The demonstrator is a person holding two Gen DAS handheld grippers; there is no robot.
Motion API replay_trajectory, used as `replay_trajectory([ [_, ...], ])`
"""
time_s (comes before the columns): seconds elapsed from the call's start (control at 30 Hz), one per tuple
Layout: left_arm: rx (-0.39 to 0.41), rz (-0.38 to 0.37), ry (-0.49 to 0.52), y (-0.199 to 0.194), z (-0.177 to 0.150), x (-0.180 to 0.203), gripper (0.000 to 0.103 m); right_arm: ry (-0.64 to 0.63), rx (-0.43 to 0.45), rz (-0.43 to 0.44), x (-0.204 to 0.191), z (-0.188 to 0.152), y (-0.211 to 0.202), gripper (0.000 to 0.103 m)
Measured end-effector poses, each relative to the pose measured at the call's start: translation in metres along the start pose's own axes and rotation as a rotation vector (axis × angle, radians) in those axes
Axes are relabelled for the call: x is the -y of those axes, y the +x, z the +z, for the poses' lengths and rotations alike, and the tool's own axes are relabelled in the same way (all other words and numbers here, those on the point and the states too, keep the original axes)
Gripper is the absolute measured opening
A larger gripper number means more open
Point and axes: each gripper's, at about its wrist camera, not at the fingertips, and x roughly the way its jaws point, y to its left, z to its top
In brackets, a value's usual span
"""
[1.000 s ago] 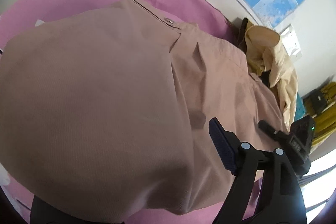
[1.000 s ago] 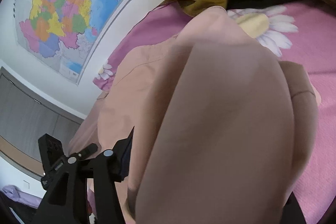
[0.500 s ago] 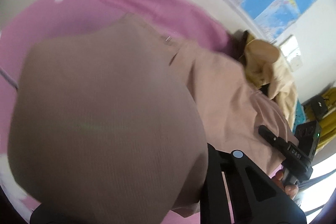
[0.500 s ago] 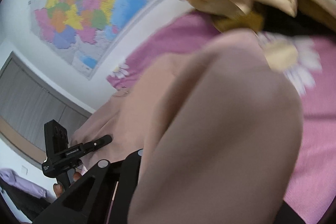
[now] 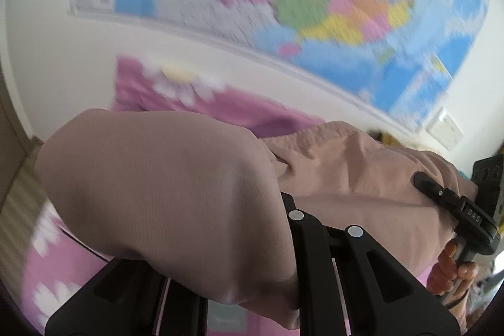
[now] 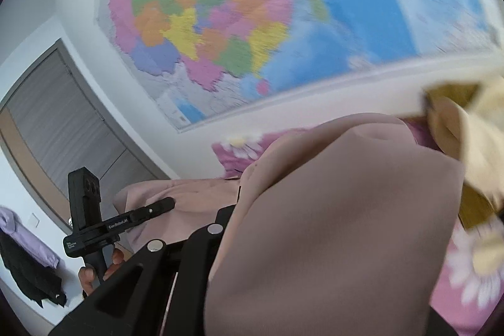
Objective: Fold large clothes
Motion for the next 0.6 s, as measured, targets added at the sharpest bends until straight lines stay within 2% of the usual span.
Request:
replay_trajectory([
  [0.17, 0.088, 0.088, 0.012, -0.015, 0.049, -0.023, 0.011, -0.051, 0.0, 0.039, -0.029, 0.035, 0.044, 0.01],
  [0.4, 0.187, 0.195, -0.013, -0.017, 0.11, -0.068, 0.011, -0.104, -0.008, 0.096, -0.066, 0.069, 0.11, 0.01],
  [0.5, 0.238, 0.217, -0.027, -0.015, 0.125, -0.095, 0.011, -0.129, 0.011, 0.126, -0.079, 0.071, 0.141, 0.01],
  [0.6, 0.271, 0.207, -0.065, -0.004, 0.121, -0.136, 0.012, -0.172, -0.036, 0.121, -0.086, 0.049, 0.181, 0.01],
])
